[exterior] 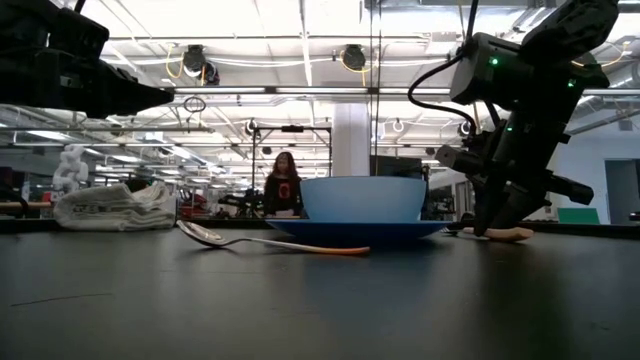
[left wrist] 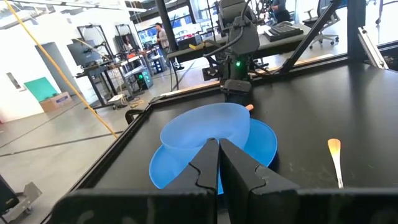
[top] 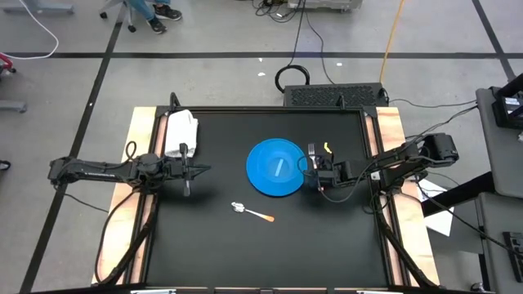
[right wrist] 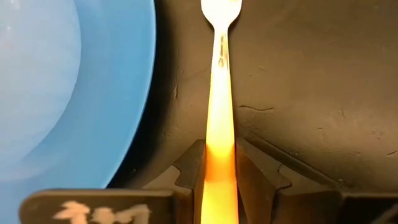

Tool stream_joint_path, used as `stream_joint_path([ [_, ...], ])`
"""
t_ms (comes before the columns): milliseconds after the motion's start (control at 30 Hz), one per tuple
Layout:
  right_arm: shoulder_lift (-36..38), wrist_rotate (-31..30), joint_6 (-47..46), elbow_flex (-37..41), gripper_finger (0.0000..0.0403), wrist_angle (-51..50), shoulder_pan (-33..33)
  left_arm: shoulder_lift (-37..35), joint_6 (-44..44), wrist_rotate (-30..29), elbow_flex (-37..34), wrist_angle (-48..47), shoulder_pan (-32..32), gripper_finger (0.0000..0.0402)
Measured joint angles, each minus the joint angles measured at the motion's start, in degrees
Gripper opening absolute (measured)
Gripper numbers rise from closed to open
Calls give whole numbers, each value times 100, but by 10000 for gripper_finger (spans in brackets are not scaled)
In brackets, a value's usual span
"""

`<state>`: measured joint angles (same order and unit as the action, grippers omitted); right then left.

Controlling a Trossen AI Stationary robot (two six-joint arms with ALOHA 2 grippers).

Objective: Set table place
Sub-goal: Move the orange fork from the bottom to the right side of the blue plate on the table

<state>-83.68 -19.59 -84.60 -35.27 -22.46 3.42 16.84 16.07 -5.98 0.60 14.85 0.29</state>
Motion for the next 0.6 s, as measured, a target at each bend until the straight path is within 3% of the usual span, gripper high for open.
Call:
stream_joint_path([
  [600,-4,2,-15,0,90,-32,4,1,0,0,0,0,0,19],
])
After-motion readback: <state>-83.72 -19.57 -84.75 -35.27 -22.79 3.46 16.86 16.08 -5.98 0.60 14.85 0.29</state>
